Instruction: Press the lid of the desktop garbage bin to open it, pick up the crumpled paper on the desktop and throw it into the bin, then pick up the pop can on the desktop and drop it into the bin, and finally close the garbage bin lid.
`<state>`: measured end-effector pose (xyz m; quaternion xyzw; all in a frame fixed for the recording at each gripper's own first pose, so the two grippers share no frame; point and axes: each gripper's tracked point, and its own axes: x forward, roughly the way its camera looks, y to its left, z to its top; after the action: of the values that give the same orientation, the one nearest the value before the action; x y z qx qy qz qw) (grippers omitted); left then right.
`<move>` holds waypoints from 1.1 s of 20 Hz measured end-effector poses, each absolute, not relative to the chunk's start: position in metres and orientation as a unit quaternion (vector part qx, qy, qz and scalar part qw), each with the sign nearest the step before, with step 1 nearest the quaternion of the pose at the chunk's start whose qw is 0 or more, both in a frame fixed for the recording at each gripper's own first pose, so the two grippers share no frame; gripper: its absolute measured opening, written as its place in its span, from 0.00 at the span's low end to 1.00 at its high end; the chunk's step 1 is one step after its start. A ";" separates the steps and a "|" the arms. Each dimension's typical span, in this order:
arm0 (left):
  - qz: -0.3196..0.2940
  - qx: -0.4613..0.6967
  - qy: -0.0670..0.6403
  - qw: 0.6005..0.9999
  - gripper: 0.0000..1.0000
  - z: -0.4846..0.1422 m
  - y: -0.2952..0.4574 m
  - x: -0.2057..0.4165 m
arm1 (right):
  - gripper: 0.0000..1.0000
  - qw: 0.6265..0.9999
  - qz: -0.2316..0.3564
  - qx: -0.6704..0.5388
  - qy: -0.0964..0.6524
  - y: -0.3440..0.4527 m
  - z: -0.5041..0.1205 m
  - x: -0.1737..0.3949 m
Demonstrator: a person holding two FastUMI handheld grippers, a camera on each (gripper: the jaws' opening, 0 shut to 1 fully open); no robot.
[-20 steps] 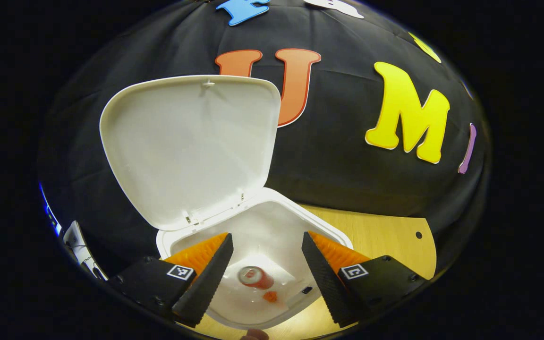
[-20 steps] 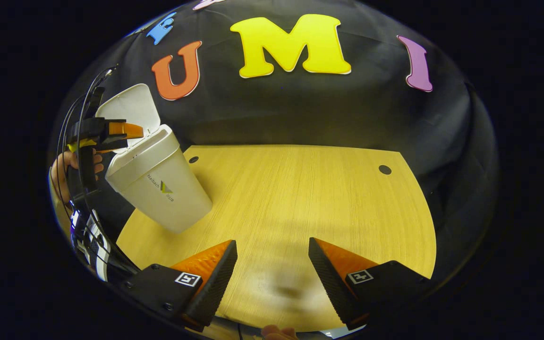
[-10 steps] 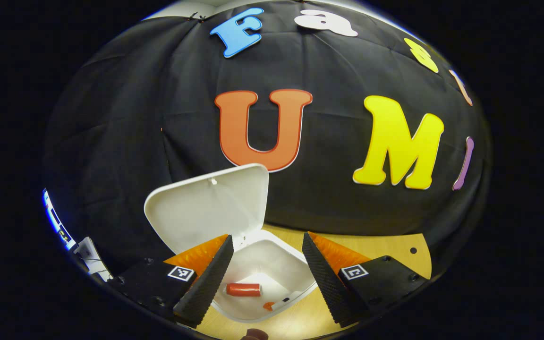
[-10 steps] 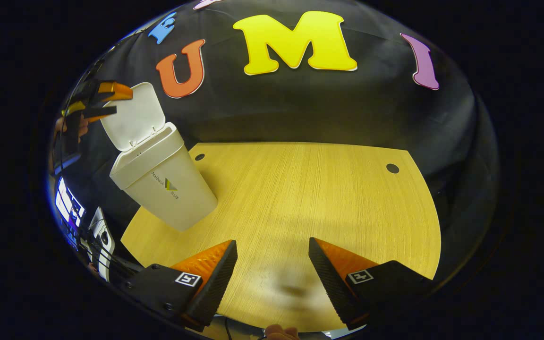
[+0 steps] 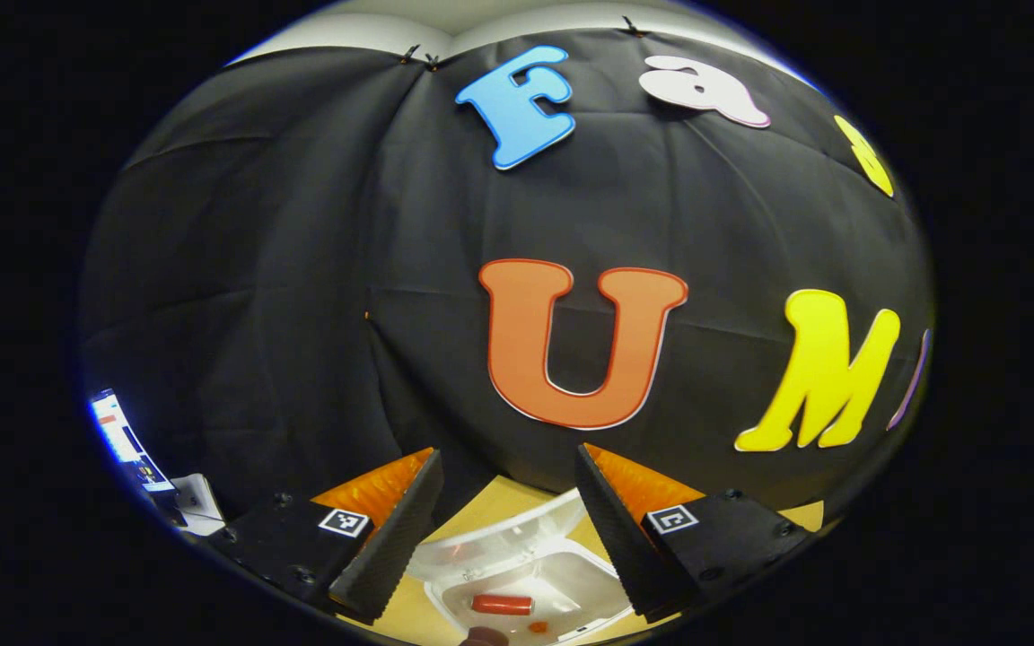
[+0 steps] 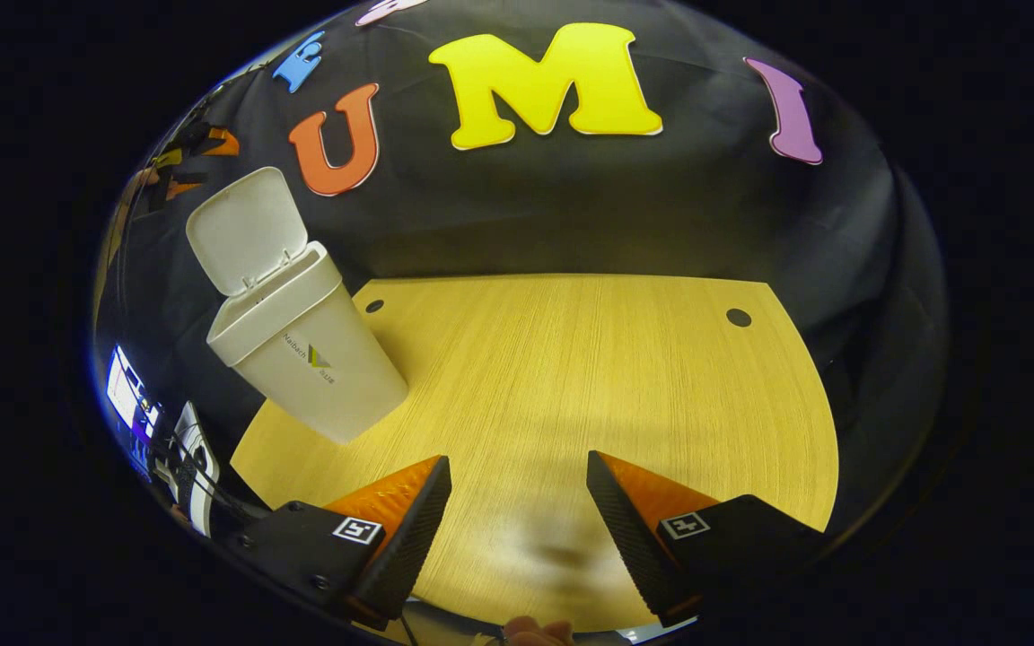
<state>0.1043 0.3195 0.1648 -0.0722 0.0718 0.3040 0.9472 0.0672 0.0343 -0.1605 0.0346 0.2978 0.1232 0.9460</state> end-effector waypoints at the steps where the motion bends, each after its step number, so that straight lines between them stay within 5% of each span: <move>1: 0.302 -0.088 0.078 0.946 0.96 0.160 0.324 0.112 | 0.96 0.946 0.121 0.038 0.300 0.031 -0.162 0.066; 11: 0.328 -0.140 0.147 0.923 0.98 0.111 0.338 0.121 | 0.96 0.946 0.106 0.056 0.300 0.005 -0.170 0.066; 22: 0.331 -0.148 0.154 0.919 0.99 0.066 0.255 0.093 | 0.93 0.939 0.143 0.049 0.310 -0.010 -0.184 0.054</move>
<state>0.0932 0.2548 0.0661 -0.1480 0.1535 0.3313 0.9191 0.0535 -0.0097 -0.1844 0.0493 0.3095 0.1430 0.9388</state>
